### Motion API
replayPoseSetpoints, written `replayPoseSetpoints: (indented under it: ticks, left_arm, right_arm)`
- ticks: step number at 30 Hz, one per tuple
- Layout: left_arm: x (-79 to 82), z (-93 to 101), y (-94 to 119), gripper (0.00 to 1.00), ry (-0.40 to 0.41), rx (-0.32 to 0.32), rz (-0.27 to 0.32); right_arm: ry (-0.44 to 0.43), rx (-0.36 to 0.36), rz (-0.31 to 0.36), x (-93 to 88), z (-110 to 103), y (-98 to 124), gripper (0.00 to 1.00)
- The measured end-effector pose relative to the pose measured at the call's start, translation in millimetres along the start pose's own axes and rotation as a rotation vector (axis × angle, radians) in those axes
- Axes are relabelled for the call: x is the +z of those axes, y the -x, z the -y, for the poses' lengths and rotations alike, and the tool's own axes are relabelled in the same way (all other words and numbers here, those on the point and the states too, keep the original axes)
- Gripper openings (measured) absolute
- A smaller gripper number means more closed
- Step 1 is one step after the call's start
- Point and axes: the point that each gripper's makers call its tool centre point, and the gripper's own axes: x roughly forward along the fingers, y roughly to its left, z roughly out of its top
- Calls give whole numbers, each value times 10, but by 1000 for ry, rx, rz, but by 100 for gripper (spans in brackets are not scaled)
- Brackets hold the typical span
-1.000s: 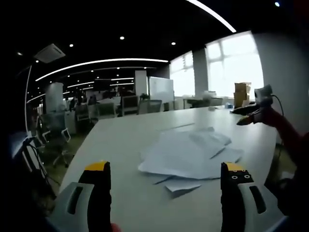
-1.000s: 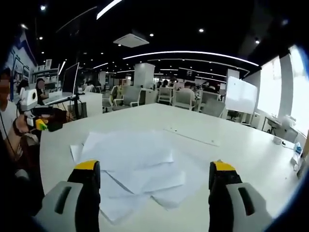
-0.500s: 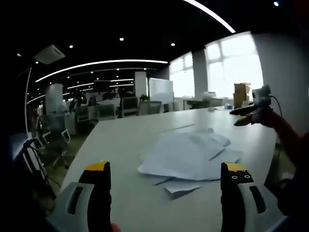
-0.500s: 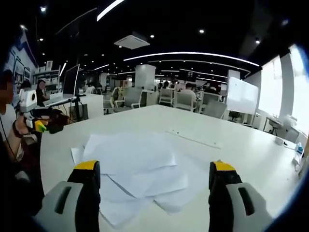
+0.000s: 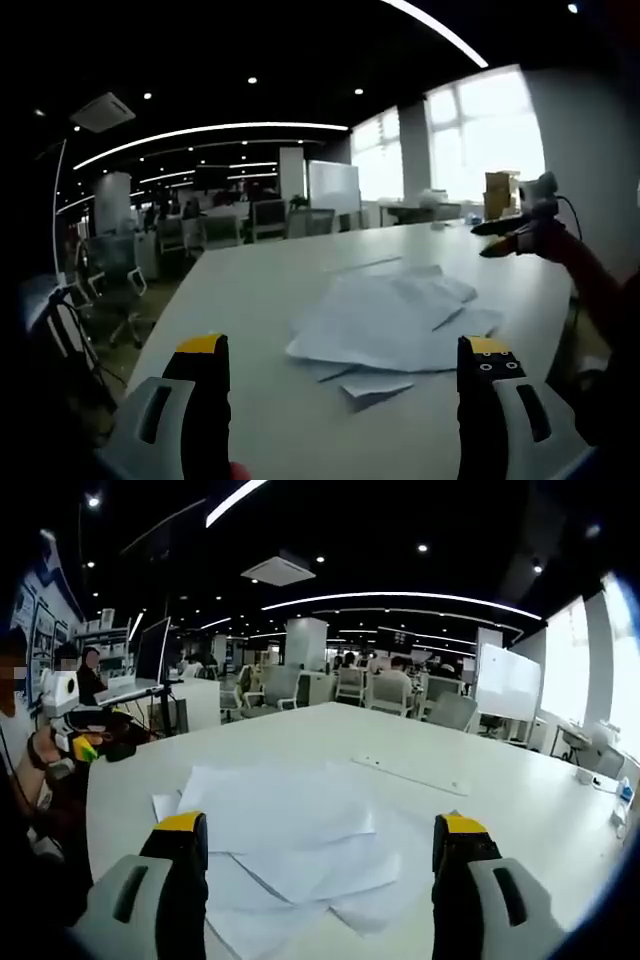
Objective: Organize the stack of printing papers by aligning and flattening the scattered papers on the table
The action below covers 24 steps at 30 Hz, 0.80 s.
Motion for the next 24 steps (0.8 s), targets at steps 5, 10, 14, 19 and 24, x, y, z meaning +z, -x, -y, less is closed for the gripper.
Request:
replayPoseSetpoints:
  ticks: [5,10,14,19,24]
  left_arm:
    - [9,-3,-5,97,-3,3,5]
    - [14,7,-7,97,0,1,8]
    - [24,2,2,97,1,3,12]
    - [18,11,7,97,0,2,10]
    - [26,20,9,97,0,2,13]
  right_arm:
    - [-5,3,2,6,-10,-29,88]
    - [-3,13,2,16,-38,-58,88]
    - [-12,22,11,47,-61,-73,88]
    - [-11,24,18,70,-72,-87,88]
    - [-12,27,11,58,-76,-118,88]
